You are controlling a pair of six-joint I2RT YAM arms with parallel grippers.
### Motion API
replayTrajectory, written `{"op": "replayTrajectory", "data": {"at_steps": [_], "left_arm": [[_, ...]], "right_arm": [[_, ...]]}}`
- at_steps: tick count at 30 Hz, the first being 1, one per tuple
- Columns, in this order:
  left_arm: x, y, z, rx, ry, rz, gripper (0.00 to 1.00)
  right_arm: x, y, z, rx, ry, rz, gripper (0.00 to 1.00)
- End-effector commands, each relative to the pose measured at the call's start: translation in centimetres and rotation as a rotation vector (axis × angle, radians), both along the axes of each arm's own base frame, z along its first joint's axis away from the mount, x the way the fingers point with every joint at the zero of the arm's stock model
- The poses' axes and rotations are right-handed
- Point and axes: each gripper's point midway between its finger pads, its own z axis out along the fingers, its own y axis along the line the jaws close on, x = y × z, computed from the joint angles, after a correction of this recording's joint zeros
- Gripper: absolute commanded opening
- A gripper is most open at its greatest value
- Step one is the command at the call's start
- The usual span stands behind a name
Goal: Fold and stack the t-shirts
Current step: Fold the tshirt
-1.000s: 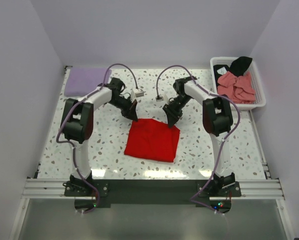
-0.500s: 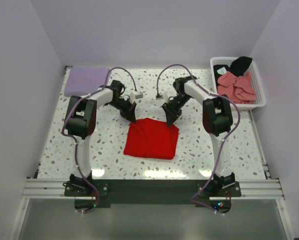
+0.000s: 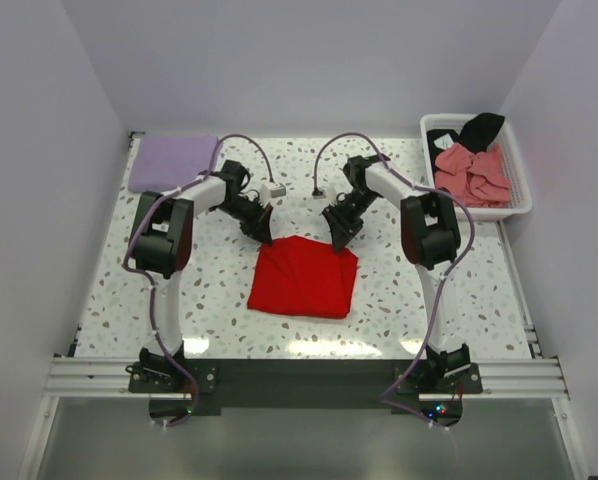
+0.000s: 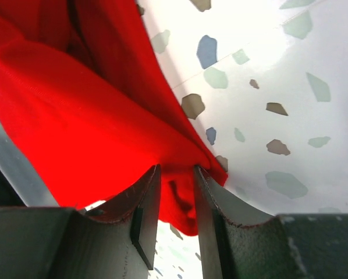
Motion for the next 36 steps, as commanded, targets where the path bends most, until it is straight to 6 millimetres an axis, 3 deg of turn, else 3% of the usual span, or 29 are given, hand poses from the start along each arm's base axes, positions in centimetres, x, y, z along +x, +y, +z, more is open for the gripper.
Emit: {"op": "replayTrajectory", "data": {"at_steps": [1, 4, 7, 8, 12, 19, 27, 36], "left_arm": [[1.3, 0.2, -0.9, 0.013, -0.052, -0.011, 0.00], [1.4, 0.2, -1.0, 0.014, -0.057, -0.011, 0.00], [1.4, 0.2, -1.0, 0.014, -0.060, -0.015, 0.00], [1.4, 0.2, -0.9, 0.012, -0.060, -0.016, 0.00], [1.4, 0.2, -1.0, 0.012, -0.058, -0.017, 0.00], [1.3, 0.0, -0.9, 0.005, -0.057, -0.019, 0.00], [1.0, -0.1, -1.0, 0.005, -0.056, -0.022, 0.00], [0.8, -0.6, -1.1, -0.001, -0.050, -0.033, 0.00]], "right_arm": [[1.0, -0.5, -1.2, -0.052, -0.029, -0.039, 0.33], [1.0, -0.5, -1.5, -0.062, -0.025, -0.042, 0.33], [1.1, -0.4, -1.7, -0.065, -0.015, -0.059, 0.39], [1.3, -0.2, -1.5, -0.060, -0.013, -0.064, 0.45], [1.4, 0.2, -1.7, -0.064, 0.010, -0.098, 0.52], [1.8, -0.7, -2.4, -0.140, 0.006, -0.126, 0.46], [2.0, -1.5, -1.6, -0.177, -0.048, -0.131, 0.36], [3.4, -2.3, -0.8, -0.228, -0.146, -0.153, 0.42]]}}
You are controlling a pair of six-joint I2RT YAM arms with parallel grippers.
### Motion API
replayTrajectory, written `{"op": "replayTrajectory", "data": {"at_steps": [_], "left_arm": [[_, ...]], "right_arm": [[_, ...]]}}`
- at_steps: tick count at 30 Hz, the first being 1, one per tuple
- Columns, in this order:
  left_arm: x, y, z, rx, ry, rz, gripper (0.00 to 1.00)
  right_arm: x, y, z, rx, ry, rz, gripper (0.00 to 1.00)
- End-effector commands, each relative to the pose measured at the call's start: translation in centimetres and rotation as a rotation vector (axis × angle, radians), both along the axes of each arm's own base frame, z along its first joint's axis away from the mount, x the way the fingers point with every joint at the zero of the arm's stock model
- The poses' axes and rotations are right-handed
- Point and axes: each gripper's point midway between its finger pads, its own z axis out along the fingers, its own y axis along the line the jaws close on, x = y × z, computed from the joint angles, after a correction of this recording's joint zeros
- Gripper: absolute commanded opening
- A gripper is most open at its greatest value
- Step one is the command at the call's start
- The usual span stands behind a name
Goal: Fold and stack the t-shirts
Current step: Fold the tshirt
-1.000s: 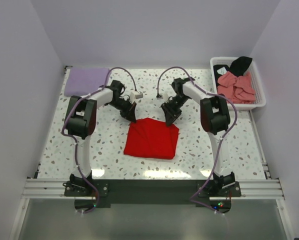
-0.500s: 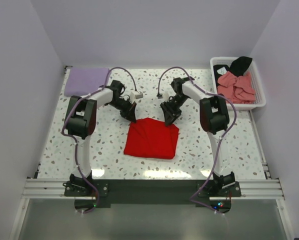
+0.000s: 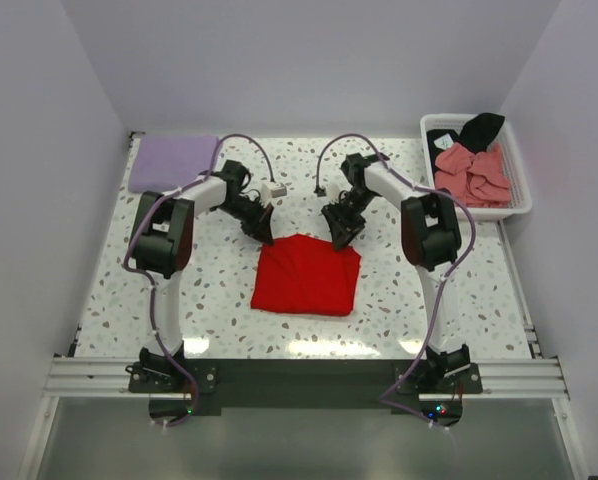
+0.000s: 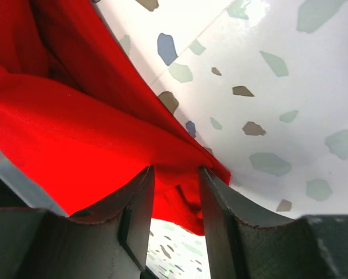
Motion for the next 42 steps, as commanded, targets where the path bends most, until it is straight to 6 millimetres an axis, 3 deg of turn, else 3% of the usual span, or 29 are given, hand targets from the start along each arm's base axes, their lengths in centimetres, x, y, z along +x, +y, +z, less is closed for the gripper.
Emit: {"op": "replayTrajectory", "data": {"at_steps": [1, 9, 15, 19, 23, 29, 35, 39, 42], "left_arm": [[0.7, -0.4, -1.2, 0.006, -0.039, -0.026, 0.00], [0.6, -0.7, -1.3, 0.005, -0.035, -0.025, 0.00], [0.5, -0.7, -1.6, 0.010, -0.031, -0.020, 0.00], [0.2, -0.6, -1.5, 0.012, -0.034, -0.017, 0.00], [0.1, -0.5, -1.6, 0.019, -0.034, -0.012, 0.00], [0.1, -0.1, -1.9, 0.043, -0.049, 0.000, 0.00], [0.2, 0.2, -2.6, 0.070, -0.046, 0.014, 0.00], [0.4, 0.3, -2.8, 0.082, -0.046, 0.026, 0.00], [0.6, 0.4, -2.9, 0.091, -0.053, 0.034, 0.00]], "right_arm": [[2.7, -1.5, -0.2, -0.098, -0.161, 0.003, 0.42], [2.6, -1.2, -0.9, -0.151, -0.215, 0.044, 0.42], [1.9, -0.3, -0.3, -0.116, -0.194, 0.068, 0.10], [2.2, 0.1, 1.8, -0.089, -0.224, 0.064, 0.00], [2.4, 0.1, 4.2, -0.076, -0.264, 0.055, 0.00], [0.6, -0.8, 6.3, -0.093, -0.258, 0.058, 0.00], [-0.6, -1.9, 7.2, -0.132, -0.257, 0.050, 0.00], [0.1, -3.5, 7.6, -0.207, -0.337, 0.022, 0.00], [0.5, -5.1, 6.7, -0.279, -0.384, 0.024, 0.00]]}}
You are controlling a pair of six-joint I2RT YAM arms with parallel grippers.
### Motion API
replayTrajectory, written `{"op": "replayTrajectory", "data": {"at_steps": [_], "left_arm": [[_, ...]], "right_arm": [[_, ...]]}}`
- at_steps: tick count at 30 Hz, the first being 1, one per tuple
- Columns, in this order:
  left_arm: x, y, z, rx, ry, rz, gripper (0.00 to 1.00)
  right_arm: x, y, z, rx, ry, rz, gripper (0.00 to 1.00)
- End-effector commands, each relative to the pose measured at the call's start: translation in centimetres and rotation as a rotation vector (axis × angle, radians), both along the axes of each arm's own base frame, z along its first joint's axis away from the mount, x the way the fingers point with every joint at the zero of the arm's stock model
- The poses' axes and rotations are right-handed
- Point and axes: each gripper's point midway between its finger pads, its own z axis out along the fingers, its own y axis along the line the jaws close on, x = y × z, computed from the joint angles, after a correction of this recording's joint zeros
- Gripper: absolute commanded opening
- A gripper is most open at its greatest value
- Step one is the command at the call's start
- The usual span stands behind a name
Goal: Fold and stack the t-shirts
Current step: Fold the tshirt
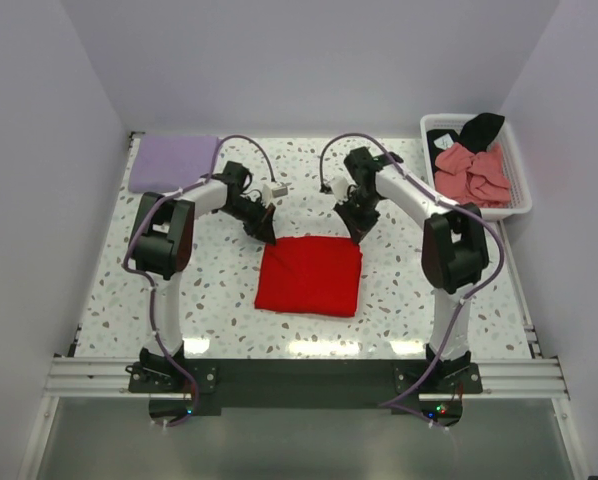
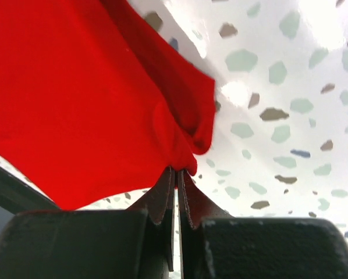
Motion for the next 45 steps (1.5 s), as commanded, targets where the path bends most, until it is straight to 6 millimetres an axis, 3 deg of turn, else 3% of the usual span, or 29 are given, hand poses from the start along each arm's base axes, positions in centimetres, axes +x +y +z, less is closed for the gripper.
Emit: {"op": "replayTrajectory", "data": {"at_steps": [1, 5, 10, 14, 20, 25, 33, 39, 45], "left_arm": [[0.3, 1.4, -2.9, 0.120, -0.033, 0.017, 0.00], [0.5, 1.6, -2.8, 0.135, -0.050, 0.024, 0.00], [0.7, 1.8, -2.5, 0.136, -0.053, 0.039, 0.00], [1.9, 1.4, 0.5, 0.093, -0.119, 0.052, 0.00], [2.2, 0.5, 5.8, 0.008, -0.202, 0.040, 0.00], [1.4, 0.4, 7.6, -0.019, -0.219, 0.025, 0.00], [1.9, 2.2, 7.1, 0.033, -0.214, 0.070, 0.00], [3.6, 2.8, 3.3, 0.098, -0.167, 0.118, 0.00], [5.7, 4.5, 0.2, 0.173, -0.192, 0.205, 0.00]], "right_arm": [[1.0, -2.4, 0.4, -0.097, -0.113, -0.022, 0.00], [2.7, -4.3, -1.4, -0.154, -0.165, -0.042, 0.00], [5.8, -4.2, -3.2, -0.136, -0.219, -0.073, 0.00], [6.8, -3.5, -4.0, -0.110, -0.216, -0.077, 0.00], [6.9, -2.3, -1.9, -0.039, -0.233, -0.075, 0.00], [6.1, -1.1, 0.6, 0.041, -0.232, -0.060, 0.00], [6.4, 0.7, 1.5, 0.132, -0.213, -0.045, 0.00], [8.1, -0.9, -2.2, 0.033, -0.227, -0.060, 0.00], [9.8, 0.0, -3.9, 0.062, -0.246, -0.088, 0.00]]}}
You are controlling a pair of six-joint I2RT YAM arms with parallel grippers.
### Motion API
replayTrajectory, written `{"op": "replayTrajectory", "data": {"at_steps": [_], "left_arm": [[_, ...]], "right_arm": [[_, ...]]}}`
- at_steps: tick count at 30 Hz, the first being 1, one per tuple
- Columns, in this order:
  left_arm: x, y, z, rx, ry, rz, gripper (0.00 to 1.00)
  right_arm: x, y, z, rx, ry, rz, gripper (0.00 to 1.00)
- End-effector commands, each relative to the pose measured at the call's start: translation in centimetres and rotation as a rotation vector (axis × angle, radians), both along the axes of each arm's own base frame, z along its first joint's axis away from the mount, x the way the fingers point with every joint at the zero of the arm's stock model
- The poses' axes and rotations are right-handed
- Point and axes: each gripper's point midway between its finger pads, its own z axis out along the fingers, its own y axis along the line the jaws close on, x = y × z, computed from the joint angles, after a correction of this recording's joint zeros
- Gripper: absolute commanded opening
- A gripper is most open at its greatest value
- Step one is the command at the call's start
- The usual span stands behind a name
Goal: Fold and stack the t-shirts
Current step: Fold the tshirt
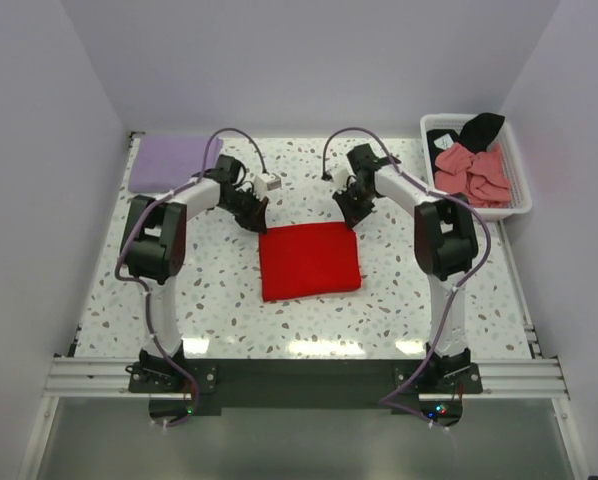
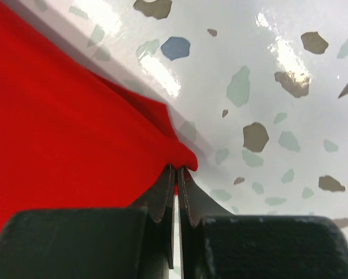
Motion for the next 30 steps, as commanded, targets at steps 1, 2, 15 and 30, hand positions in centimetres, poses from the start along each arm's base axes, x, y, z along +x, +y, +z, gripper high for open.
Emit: {"op": "replayTrajectory", "data": {"at_steps": [1, 2, 15, 30], "left_arm": [[2.5, 1.9, -1.2, 0.058, -0.061, 0.091, 0.00], [2.7, 2.3, -1.6, 0.082, -0.067, 0.105, 0.00], [6.1, 2.9, 3.5, -0.024, -0.170, 0.205, 0.44], [-13.5, -12.0, 10.5, -0.549, 0.260, 0.085, 0.56]], "right_arm": [[2.9, -0.3, 0.0, -0.003, -0.083, -0.042, 0.00], [3.2, -0.2, -0.2, -0.002, -0.097, -0.051, 0.00], [6.2, 0.8, 5.2, 0.109, -0.218, -0.142, 0.62], [-15.7, 9.6, 9.3, 0.587, 0.464, 0.067, 0.48]]}}
